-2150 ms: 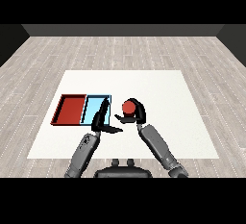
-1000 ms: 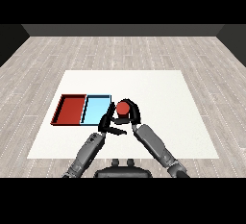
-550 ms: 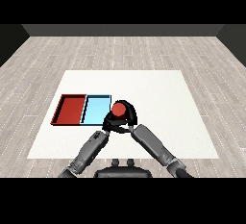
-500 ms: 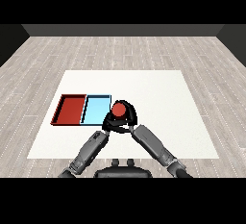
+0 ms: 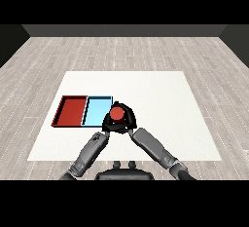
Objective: Pick the red can and put it in the red box
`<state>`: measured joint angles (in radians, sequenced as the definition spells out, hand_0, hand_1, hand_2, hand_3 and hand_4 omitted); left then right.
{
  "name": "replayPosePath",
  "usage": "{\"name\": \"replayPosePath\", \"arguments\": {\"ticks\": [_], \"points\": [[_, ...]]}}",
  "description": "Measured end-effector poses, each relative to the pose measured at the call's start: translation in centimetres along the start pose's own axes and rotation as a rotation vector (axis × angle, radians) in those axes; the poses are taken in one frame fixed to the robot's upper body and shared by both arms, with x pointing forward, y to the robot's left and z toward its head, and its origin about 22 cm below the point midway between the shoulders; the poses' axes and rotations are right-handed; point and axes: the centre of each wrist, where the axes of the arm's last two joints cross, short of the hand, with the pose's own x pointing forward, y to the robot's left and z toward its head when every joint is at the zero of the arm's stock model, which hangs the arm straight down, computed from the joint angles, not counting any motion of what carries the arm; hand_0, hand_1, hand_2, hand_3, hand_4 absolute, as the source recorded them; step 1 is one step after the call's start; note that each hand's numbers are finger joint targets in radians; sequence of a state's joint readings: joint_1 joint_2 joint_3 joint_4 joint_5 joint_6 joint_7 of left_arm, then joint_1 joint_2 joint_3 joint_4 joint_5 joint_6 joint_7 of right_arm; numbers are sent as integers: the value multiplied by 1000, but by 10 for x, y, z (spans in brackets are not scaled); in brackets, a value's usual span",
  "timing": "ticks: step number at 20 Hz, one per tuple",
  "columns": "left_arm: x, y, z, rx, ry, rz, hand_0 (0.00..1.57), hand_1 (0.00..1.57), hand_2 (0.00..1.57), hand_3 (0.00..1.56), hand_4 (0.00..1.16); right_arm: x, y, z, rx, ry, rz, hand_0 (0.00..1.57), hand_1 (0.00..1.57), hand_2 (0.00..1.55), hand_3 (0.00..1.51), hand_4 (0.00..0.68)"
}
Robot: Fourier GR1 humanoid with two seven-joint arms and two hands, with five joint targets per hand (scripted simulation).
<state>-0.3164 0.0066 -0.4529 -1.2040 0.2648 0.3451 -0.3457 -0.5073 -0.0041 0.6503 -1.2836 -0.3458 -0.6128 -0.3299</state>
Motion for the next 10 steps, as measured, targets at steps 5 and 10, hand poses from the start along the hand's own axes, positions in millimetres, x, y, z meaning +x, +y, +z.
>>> {"name": "replayPosePath", "arguments": {"ticks": [5, 10], "points": [[1, -2, -3, 77, 48, -42, 1510, 1510, 1471, 1387, 878, 2, 2, -2, 3, -1, 7, 1549, 1549, 1468, 1384, 614], [-4, -11, 1, 128, 40, -79, 1571, 1571, 1517, 1409, 1000, 0, 1, -5, 6, -1, 2, 1471, 1471, 1447, 1378, 609]]}}
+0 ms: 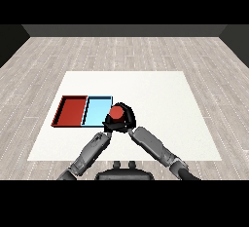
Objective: Pick the red can and put it in the red box
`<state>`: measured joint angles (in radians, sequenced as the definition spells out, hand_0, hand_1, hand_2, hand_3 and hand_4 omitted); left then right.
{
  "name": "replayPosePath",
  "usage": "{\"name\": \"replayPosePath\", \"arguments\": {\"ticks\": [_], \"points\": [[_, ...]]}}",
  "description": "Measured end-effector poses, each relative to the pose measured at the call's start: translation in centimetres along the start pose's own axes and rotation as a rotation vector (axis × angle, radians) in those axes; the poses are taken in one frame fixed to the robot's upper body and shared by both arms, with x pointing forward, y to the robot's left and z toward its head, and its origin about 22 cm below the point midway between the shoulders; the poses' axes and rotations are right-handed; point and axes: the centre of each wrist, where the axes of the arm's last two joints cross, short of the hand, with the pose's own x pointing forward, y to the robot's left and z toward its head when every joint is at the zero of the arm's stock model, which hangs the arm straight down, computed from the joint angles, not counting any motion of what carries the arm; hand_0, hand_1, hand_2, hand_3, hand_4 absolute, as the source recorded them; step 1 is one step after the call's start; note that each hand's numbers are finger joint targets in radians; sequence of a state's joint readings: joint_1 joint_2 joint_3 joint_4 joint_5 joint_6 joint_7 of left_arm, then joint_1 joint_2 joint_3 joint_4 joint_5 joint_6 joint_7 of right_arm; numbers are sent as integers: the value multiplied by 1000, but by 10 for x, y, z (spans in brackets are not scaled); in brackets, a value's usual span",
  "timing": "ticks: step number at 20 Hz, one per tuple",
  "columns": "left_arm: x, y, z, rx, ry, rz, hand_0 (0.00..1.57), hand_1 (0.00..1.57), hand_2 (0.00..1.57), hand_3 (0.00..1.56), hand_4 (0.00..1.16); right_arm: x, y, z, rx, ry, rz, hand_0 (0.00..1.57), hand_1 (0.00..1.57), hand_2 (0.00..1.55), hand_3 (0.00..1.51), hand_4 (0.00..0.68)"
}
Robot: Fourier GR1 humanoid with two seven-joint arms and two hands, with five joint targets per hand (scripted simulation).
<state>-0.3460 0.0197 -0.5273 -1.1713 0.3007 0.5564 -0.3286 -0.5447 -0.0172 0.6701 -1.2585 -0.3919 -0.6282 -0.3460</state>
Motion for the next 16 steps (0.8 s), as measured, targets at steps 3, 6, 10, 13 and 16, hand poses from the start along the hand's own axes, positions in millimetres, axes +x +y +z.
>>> {"name": "replayPosePath", "arguments": {"ticks": [3, 6, 10, 13, 16], "points": [[6, -1, -4, 31, -2, -12, 1571, 1571, 1520, 1413, 937, 3, -1, -3, -2, -8, -14, 1437, 1437, 1442, 1379, 622], [7, -3, -6, 42, -18, -20, 1571, 1571, 1528, 1436, 1041, 3, -4, -4, -1, -7, -34, 1422, 1422, 1414, 1363, 474], [4, 1, -6, 50, -42, -29, 1571, 1571, 1529, 1455, 1118, 3, 0, 1, -10, -4, -42, 0, 0, 0, 0, 0], [6, 0, -7, 59, -50, -38, 1571, 1571, 1529, 1455, 1118, 4, -2, -1, 6, -3, -9, 0, 0, 0, 0, 0], [7, -4, -9, 66, -58, -43, 1571, 1571, 1540, 1463, 1127, 7, -5, 1, 14, -3, 3, 0, 0, 0, 0, 0]]}}
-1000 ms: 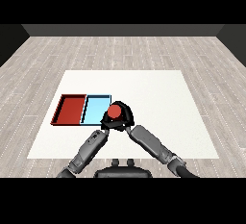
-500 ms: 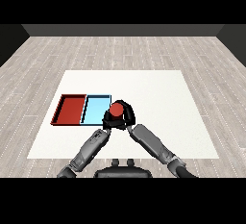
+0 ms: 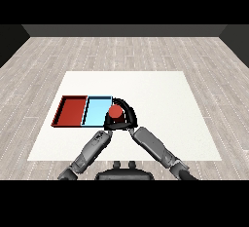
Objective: Pick the red can and put it in the red box
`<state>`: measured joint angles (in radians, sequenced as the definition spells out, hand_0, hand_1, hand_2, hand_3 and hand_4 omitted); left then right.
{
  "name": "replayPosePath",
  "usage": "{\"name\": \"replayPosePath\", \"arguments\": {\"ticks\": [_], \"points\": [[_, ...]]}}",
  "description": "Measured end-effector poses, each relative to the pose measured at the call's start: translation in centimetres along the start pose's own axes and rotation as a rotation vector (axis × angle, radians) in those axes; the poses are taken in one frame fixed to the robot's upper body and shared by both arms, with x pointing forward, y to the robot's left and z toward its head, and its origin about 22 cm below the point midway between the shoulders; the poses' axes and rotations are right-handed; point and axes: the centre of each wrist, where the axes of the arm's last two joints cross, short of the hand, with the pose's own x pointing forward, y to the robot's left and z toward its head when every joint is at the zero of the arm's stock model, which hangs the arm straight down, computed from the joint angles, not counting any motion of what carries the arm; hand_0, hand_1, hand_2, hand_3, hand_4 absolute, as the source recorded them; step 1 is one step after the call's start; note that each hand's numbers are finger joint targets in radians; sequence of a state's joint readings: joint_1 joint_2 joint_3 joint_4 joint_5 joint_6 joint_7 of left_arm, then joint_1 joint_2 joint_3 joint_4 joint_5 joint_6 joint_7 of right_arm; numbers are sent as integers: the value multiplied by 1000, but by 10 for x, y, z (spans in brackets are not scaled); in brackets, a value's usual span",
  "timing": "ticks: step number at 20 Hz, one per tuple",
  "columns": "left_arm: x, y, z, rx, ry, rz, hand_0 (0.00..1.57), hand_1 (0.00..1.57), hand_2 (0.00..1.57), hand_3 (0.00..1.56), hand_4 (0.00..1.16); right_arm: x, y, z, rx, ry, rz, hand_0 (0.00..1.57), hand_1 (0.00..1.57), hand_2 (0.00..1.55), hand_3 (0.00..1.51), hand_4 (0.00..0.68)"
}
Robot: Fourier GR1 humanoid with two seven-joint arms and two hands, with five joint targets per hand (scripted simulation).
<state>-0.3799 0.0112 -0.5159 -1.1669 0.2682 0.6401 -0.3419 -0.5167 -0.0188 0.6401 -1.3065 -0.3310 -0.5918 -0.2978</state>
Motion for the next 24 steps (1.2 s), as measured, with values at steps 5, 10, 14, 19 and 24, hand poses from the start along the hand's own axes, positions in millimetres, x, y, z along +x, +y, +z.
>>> {"name": "replayPosePath", "arguments": {"ticks": [5, 10, 14, 19, 24], "points": [[3, 7, -2, 24, 0, -15, 1571, 1571, 1571, 1504, 1144, 0, -5, 3, -2, 1, -5, 0, 0, 0, 0, 0], [-1, 8, 3, 42, 35, 1, 1571, 1571, 1571, 1505, 1139, 5, -17, -1, -45, -32, -9, 0, 0, 0, 0, 0], [0, 16, -2, 59, 40, -10, 1571, 1571, 1571, 1484, 1130, 18, -33, -3, -91, -63, -7, 0, 0, 0, 0, 0], [-4, 33, -1, 86, 20, -48, 1571, 1571, 1571, 1482, 1130, 38, -73, 12, -141, -126, -20, 0, 0, 0, 0, 0], [2, 73, -16, 137, -10, -171, 1571, 1571, 1564, 1467, 1123, 39, -118, 41, -213, -126, 11, 0, 0, 0, 0, 0]]}}
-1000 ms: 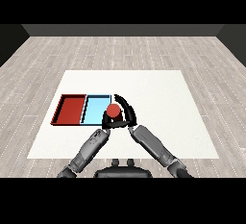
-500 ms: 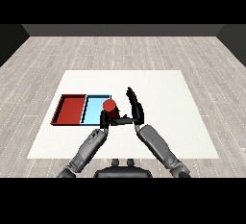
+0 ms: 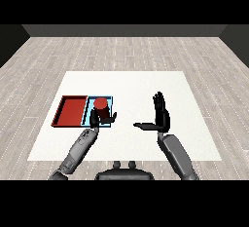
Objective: Pick the red can and put it in the red box
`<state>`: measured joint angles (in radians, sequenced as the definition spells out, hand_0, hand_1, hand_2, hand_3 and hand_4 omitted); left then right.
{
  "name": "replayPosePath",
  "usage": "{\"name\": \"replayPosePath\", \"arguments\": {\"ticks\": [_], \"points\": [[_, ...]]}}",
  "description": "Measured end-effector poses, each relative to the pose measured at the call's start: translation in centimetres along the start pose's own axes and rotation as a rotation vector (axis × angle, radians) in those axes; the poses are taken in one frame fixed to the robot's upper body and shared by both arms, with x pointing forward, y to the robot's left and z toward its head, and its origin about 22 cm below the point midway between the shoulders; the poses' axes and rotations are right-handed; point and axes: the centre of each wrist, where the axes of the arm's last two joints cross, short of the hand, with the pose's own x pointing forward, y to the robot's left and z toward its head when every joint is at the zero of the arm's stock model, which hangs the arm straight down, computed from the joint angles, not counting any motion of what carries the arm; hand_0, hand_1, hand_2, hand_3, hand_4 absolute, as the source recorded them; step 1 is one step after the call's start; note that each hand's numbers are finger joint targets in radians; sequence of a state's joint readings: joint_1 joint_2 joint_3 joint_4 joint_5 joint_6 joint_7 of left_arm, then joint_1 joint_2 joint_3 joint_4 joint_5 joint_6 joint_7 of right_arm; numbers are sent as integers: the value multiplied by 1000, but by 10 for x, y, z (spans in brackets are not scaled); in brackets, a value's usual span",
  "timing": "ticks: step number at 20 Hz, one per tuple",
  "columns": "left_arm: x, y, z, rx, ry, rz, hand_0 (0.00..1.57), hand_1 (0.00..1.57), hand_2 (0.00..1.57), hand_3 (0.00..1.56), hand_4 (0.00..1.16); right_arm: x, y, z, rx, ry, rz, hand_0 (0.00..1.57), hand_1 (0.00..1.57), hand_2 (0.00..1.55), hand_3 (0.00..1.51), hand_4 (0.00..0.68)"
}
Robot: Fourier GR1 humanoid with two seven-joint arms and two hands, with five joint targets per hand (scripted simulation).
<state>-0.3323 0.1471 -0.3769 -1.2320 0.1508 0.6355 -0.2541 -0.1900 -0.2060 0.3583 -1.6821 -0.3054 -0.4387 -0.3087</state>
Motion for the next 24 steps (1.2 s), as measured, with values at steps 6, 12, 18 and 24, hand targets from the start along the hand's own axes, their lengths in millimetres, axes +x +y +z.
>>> {"name": "replayPosePath", "arguments": {"ticks": [6, 12, 18, 24], "points": [[-9, 68, -24, 82, 11, -155, 1571, 1571, 1554, 1467, 1100, -5, -52, 27, -86, 56, 74, 0, 0, 0, 0, 0], [-28, 129, -50, 167, 95, -264, 1571, 1571, 1552, 1473, 1099, -1, -77, 35, -128, 90, 144, 0, 0, 0, 0, 0], [-46, 169, -77, 204, 223, -386, 1571, 1571, 1558, 1473, 1060, -13, -88, 35, -165, 135, 197, 0, 0, 0, 0, 0], [-70, 175, -83, 229, 357, -457, 1363, 1363, 1247, 1285, 948, -28, -91, 21, -167, 163, 195, 0, 0, 0, 0, 0]]}}
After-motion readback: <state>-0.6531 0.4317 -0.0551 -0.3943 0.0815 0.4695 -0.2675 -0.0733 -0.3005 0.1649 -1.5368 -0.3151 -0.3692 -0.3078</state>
